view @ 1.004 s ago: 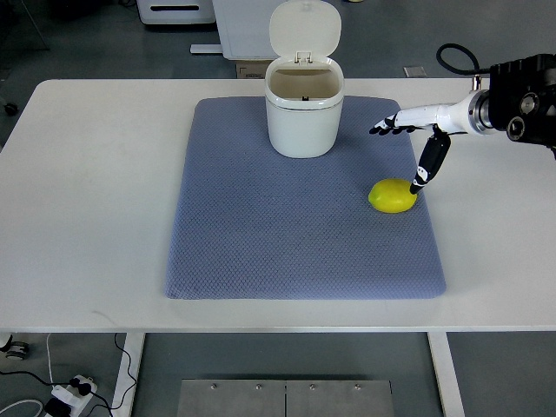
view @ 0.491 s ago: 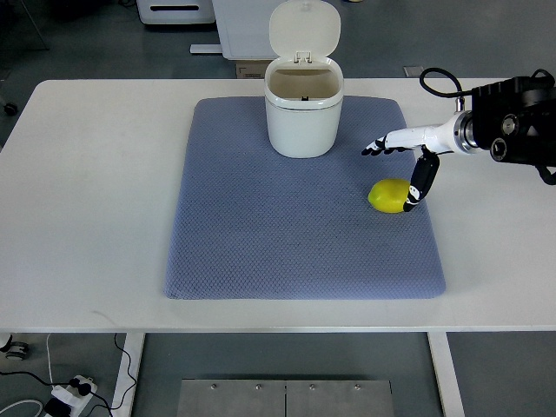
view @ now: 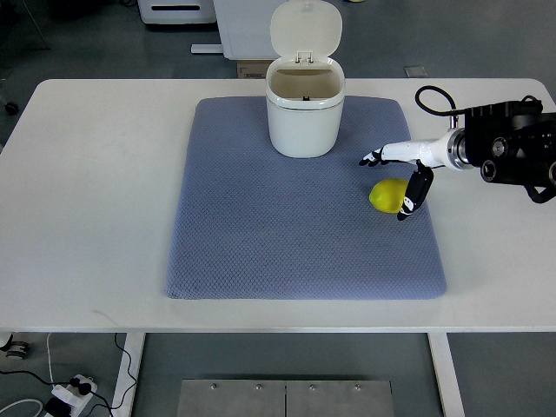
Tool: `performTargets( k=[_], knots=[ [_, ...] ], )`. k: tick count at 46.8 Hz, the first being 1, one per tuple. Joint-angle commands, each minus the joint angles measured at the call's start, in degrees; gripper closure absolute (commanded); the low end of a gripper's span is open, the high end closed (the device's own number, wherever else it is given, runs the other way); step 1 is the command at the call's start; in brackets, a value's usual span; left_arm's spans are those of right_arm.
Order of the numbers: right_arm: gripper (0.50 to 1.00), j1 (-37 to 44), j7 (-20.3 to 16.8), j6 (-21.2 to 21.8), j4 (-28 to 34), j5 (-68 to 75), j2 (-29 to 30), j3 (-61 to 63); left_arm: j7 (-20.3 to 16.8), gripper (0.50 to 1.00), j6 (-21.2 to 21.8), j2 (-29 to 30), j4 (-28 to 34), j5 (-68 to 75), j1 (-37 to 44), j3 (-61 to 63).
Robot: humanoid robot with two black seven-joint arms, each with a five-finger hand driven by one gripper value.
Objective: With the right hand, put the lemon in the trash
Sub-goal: 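Close the right hand's fingers around the lemon and lift it, then carry the lemon in the right hand over the open white bin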
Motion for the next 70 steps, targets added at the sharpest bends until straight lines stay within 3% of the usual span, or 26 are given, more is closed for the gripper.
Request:
performTargets(
  k=[1, 23, 30, 44, 70],
  knots=[
    [0.607, -0.1, 0.0, 0.02, -0.16, -0.04, 0.0, -0.05, 0.0, 0.5, 0.0, 0.0, 0.04, 0.06, 0.0, 0.0],
    [0.728, -1.51, 0.18, 0.02, -1.48, -0.13, -0.09, -0.14, 0.0, 0.5, 0.0, 0.0, -0.05, 0.06, 0.0, 0.0],
    [0.787, -1.51, 0.35, 0.02, -1.83, -0.13, -0.09, -0.05, 0.0, 0.5, 0.0, 0.0, -0.05, 0.06, 0.0, 0.0],
    [1.0, -1.69, 2.02, 0.02, -2.1, -0.56, 0.0, -0.05, 0.0, 0.5, 0.0, 0.0, 0.03, -0.03, 0.0, 0.0],
    [1.0, 2.35, 2.29, -0.06, -6.14, -1.09, -2.46, 0.03, 0.0, 0.5, 0.0, 0.0, 0.04, -0.03, 0.0, 0.0]
  ],
)
